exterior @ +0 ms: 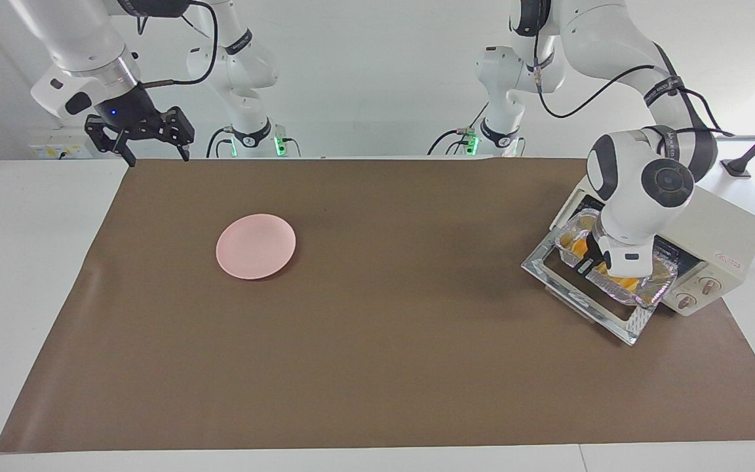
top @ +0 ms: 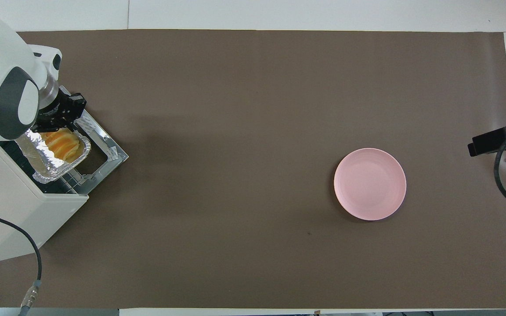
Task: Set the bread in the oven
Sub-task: 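Carry the foil tray into the oven with the left gripper, then push the tray deeper into the oven and release with the left gripper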
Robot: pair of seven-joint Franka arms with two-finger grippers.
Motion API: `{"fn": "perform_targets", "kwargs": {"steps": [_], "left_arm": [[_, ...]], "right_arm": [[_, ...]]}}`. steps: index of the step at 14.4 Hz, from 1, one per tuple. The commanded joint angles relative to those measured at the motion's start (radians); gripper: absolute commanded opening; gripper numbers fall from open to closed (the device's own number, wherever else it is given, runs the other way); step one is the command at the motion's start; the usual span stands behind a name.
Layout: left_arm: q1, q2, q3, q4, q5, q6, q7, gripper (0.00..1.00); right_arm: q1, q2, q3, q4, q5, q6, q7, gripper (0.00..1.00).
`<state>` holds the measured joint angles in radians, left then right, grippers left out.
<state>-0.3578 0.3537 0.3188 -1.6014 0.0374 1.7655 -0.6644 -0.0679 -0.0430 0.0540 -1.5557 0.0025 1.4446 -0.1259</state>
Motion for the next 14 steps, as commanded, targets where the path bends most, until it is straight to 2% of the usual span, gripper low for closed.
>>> {"fn": "perform_targets", "kwargs": {"steps": [1,6,14], "left_arm": [[0.026,-0.010,-0.004,-0.005,0.019,-0.040,0.025,0.00],[0.055,-0.044,-0.003,-0.077,0.019,-0.037,0.040,0.00],[0.085,-0.048,-0.003,-0.086,0.021,-0.038,0.037,0.00]], "right_arm": [[-0.006,-0.017,0.000,-0.017,0.013,-0.010,-0.017,1.00],[-0.006,-0.017,0.000,-0.017,0.013,-0.010,-0.017,1.00],[-0.006,-0.017,0.000,-0.017,0.013,-0.010,-0.017,1.00]]}}
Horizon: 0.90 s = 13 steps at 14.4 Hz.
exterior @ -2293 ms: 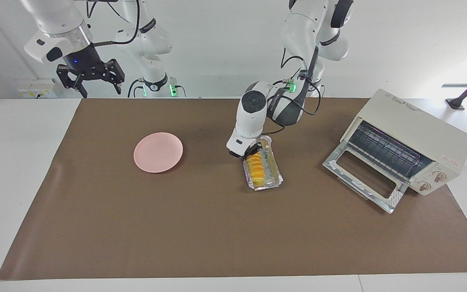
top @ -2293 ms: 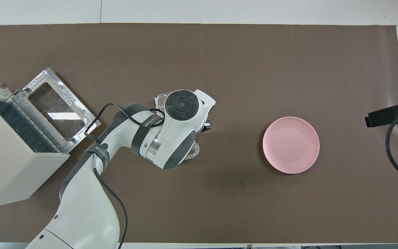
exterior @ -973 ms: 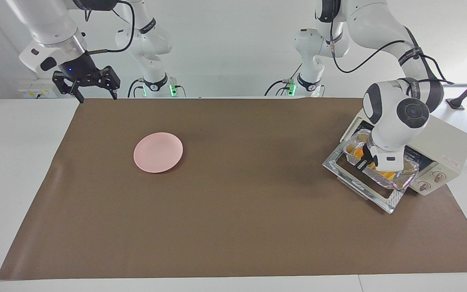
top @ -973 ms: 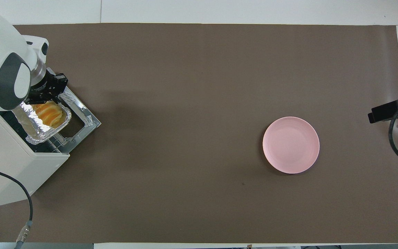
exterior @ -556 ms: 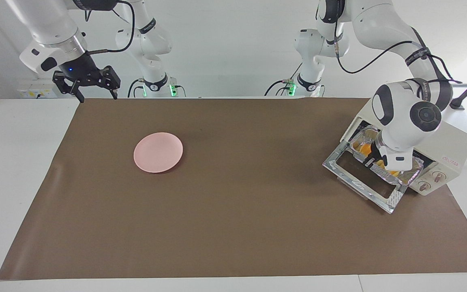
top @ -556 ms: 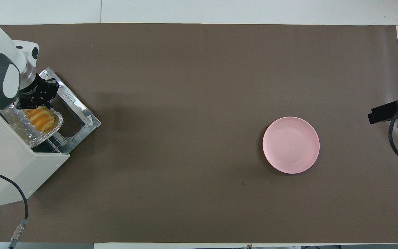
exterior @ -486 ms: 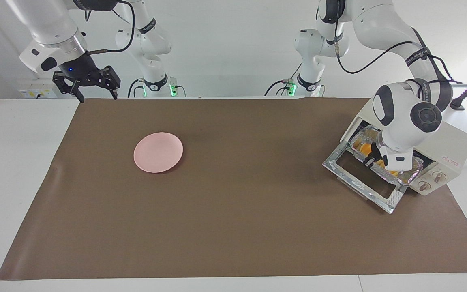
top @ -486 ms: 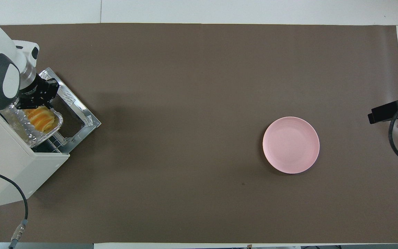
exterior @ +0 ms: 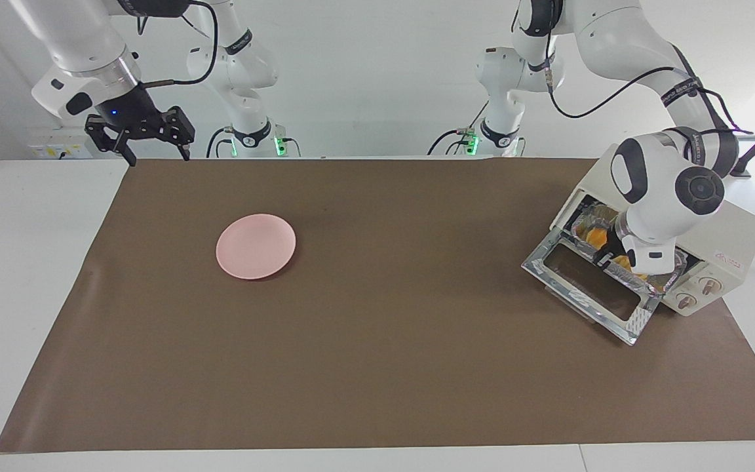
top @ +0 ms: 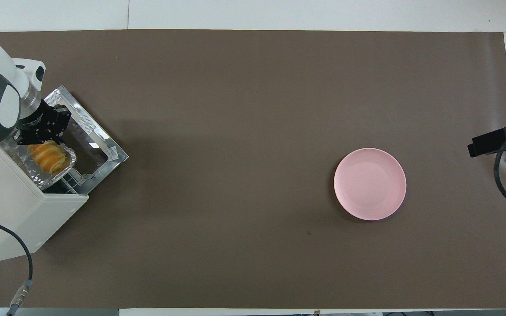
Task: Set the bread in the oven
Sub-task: 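Push the tray deeper into the oven and release with the left gripper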
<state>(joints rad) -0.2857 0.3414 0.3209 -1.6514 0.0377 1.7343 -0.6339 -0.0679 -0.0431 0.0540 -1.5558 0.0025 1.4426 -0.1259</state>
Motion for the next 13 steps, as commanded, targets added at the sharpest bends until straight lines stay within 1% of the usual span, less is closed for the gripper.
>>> {"fn": "perform_targets", "kwargs": {"steps": [1,3,10,11,12,13], "left_arm": [[0.013,-0.039,-0.005,-0.044,0.021,-0.005,0.007,0.00],[0.014,-0.050,-0.003,-0.070,0.022,0.001,0.007,0.00],[0.022,-0.059,-0.003,-0.088,0.025,0.011,0.023,0.00],[0.022,-0.058,-0.003,-0.087,0.025,0.013,0.040,0.12],[0.022,-0.058,-0.003,-0.085,0.025,0.013,0.042,0.32],[0.022,-0.055,-0.003,-0.082,0.027,0.013,0.042,0.84]], "right_arm": [[-0.006,-0.017,0.000,-0.017,0.013,-0.008,-0.017,1.00],[-0.006,-0.017,0.000,-0.017,0.013,-0.008,-0.017,1.00],[-0.006,-0.017,0.000,-0.017,0.013,-0.008,-0.015,1.00],[-0.006,-0.017,0.000,-0.017,0.013,-0.008,-0.017,1.00],[-0.006,-0.017,0.000,-0.017,0.013,-0.008,-0.015,1.00],[-0.006,-0.017,0.000,-0.017,0.013,-0.008,-0.017,1.00]]}}
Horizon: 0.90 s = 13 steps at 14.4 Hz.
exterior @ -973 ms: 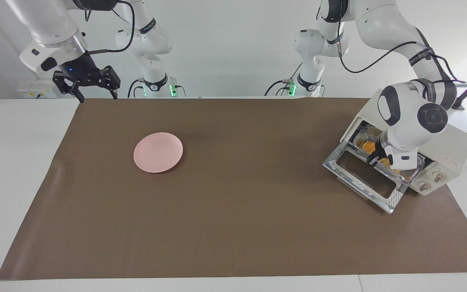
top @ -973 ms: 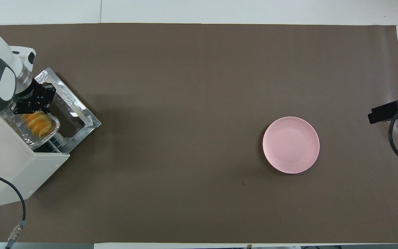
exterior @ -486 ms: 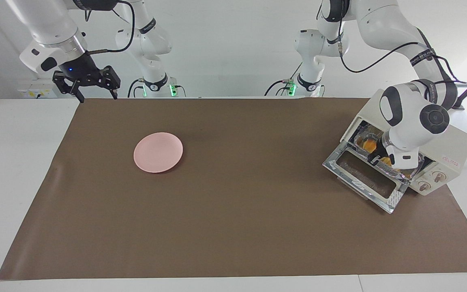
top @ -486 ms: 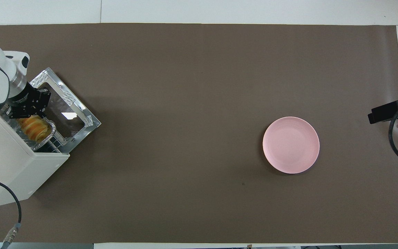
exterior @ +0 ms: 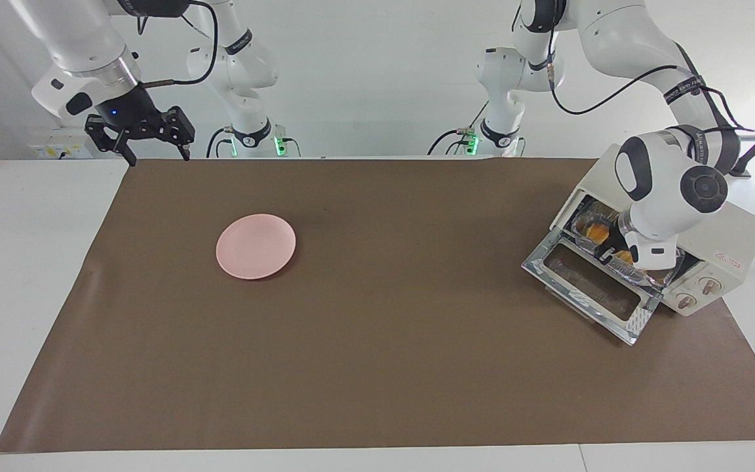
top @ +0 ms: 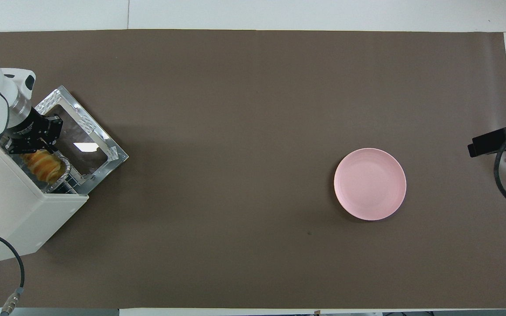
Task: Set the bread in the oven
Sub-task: 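Push the tray deeper into the oven and release with the left gripper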
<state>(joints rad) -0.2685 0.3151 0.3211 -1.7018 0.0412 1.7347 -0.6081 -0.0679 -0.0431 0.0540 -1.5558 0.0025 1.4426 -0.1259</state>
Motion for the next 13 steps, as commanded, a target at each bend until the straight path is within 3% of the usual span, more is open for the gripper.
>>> {"fn": "perform_targets", "kwargs": {"steps": [1,13], "left_arm": [[0.003,-0.028,-0.004,-0.030,0.035,0.014,0.014,1.00],[-0.029,-0.027,-0.013,0.109,0.046,0.039,0.111,1.00]], "right_arm": [[-0.006,-0.017,0.000,-0.017,0.013,-0.008,-0.017,1.00],[-0.006,-0.017,0.000,-0.017,0.013,-0.008,-0.017,1.00]]}}
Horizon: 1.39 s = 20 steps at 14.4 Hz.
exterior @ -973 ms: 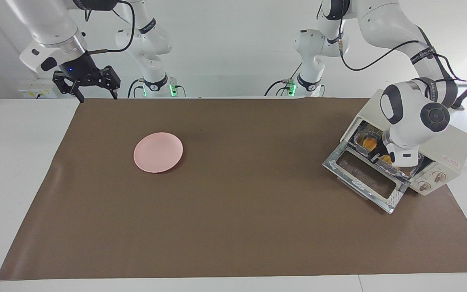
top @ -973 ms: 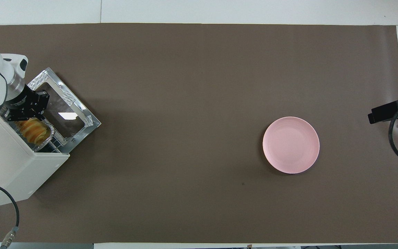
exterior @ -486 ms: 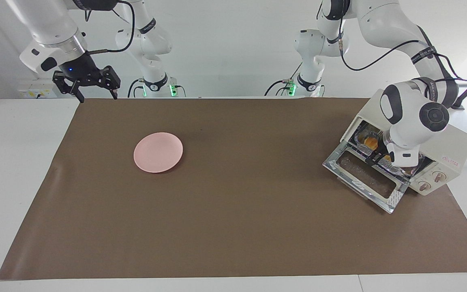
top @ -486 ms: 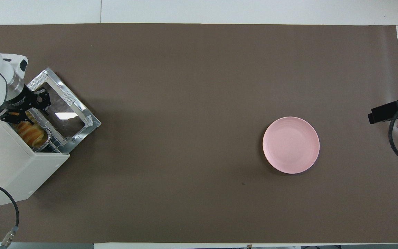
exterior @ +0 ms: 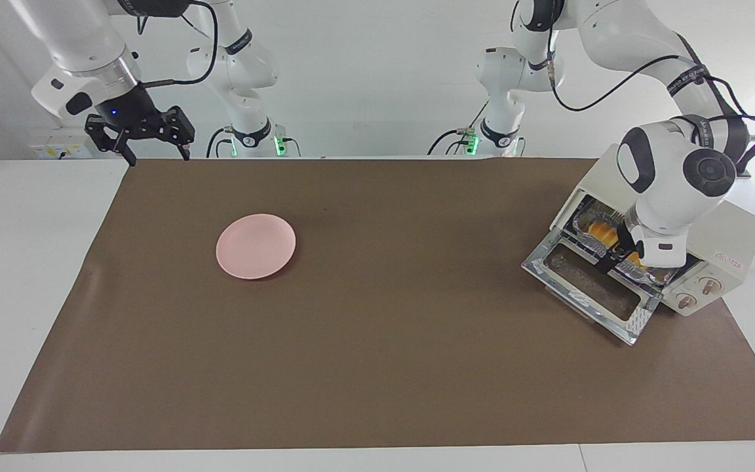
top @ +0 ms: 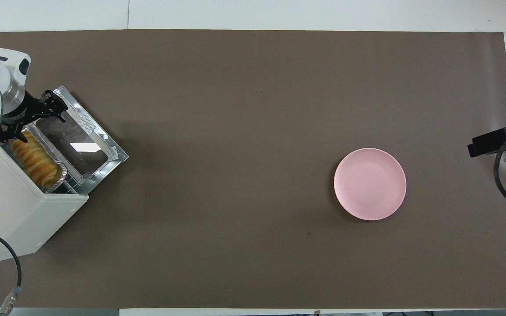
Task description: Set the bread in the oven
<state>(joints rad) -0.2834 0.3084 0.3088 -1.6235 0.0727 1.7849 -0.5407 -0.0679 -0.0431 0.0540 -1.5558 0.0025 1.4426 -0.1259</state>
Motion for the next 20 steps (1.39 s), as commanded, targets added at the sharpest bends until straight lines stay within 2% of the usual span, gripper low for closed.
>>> {"fn": "perform_targets", "kwargs": {"steps": [1,6,8,10,13,15,19,20], "left_arm": [[-0.013,-0.040,-0.007,0.031,0.009,-0.033,0.101,1.00],[-0.014,-0.168,-0.022,0.027,-0.013,-0.277,0.447,1.00],[-0.031,-0.234,-0.028,-0.005,-0.017,-0.344,0.485,1.00],[-0.030,-0.302,-0.036,-0.068,-0.027,-0.360,0.516,1.00],[-0.016,-0.317,-0.073,-0.076,-0.027,-0.369,0.555,1.00],[0.036,-0.324,-0.134,-0.076,-0.046,-0.387,0.553,1.00],[0.127,-0.315,-0.198,-0.070,-0.057,-0.348,0.561,1.00],[0.116,-0.311,-0.195,-0.069,-0.056,-0.345,0.590,1.00]], "right_arm": [[-0.006,-0.017,0.000,-0.017,0.013,-0.008,-0.017,1.00],[-0.006,-0.017,0.000,-0.017,0.013,-0.008,-0.015,1.00],[-0.006,-0.017,0.000,-0.017,0.013,-0.008,-0.015,1.00],[-0.006,-0.017,0.000,-0.017,0.013,-0.008,-0.015,1.00],[-0.006,-0.017,0.000,-0.017,0.013,-0.008,-0.017,1.00],[-0.006,-0.017,0.000,-0.017,0.013,-0.008,-0.017,1.00],[-0.006,-0.017,0.000,-0.017,0.013,-0.008,-0.017,1.00],[-0.006,-0.017,0.000,-0.017,0.013,-0.008,-0.015,1.00]]}}
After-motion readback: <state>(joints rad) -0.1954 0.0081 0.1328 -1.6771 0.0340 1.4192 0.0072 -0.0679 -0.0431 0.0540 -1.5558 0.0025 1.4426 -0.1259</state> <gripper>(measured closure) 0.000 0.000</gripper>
